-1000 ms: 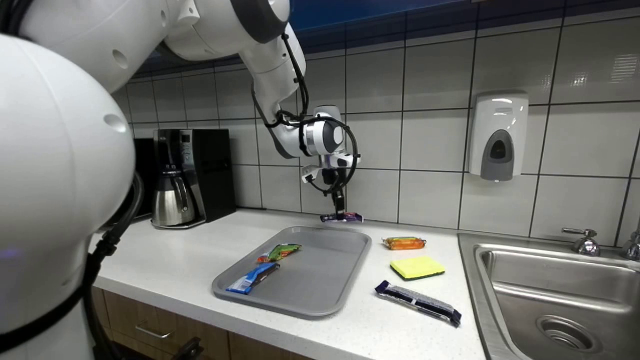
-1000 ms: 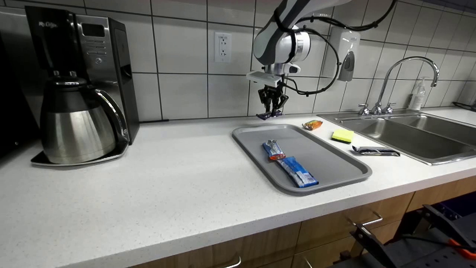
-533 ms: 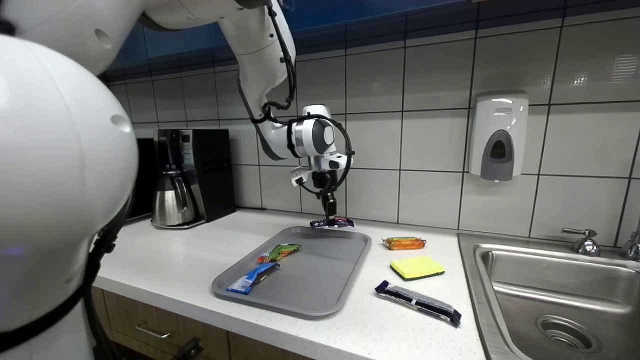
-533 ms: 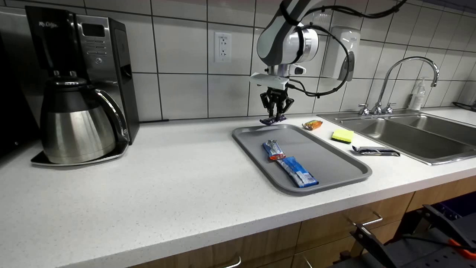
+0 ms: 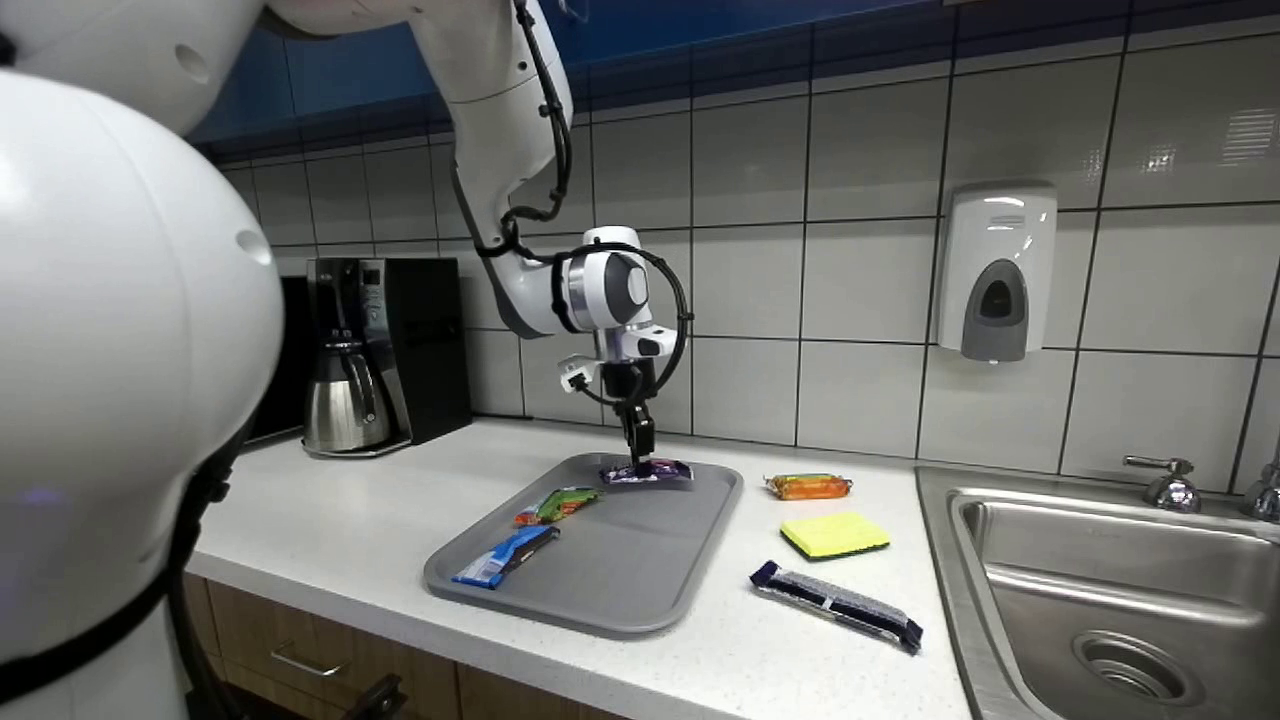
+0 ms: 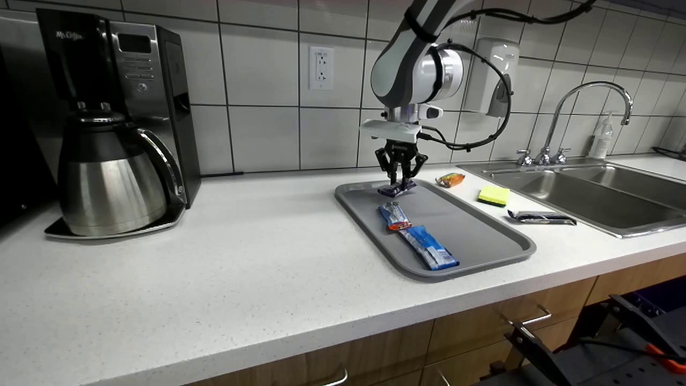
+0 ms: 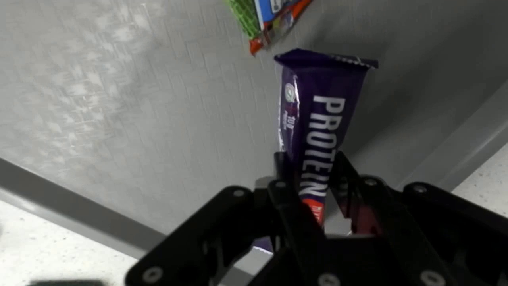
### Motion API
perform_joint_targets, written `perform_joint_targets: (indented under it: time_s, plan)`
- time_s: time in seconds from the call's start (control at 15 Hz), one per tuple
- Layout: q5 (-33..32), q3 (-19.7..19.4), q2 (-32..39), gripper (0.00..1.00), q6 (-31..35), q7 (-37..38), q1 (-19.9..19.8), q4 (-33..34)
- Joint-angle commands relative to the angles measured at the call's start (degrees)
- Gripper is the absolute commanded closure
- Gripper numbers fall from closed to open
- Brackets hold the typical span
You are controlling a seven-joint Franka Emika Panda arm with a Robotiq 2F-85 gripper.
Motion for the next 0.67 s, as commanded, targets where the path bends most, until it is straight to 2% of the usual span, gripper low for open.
perform_joint_targets:
  time_s: [0.0,0.2,0.27,0.33,0.6]
  plan:
    - [-1.2,-0.7,-2.2,0.93,1.1,1.4,0.9,-3.1]
    - [-1.3,-1.0,-2.1,0.93,1.1,1.6,1.2,-3.2]
    - [-1.6,-1.3,-2.0,0.45,0.8,2.2,1.5,-3.1]
    - [-1.6,-1.5,-1.9,0.44,0.6,2.6,1.6,-3.0]
    - [-1.9,-1.7,-2.0,0.16,0.2,2.7,1.7,-2.9]
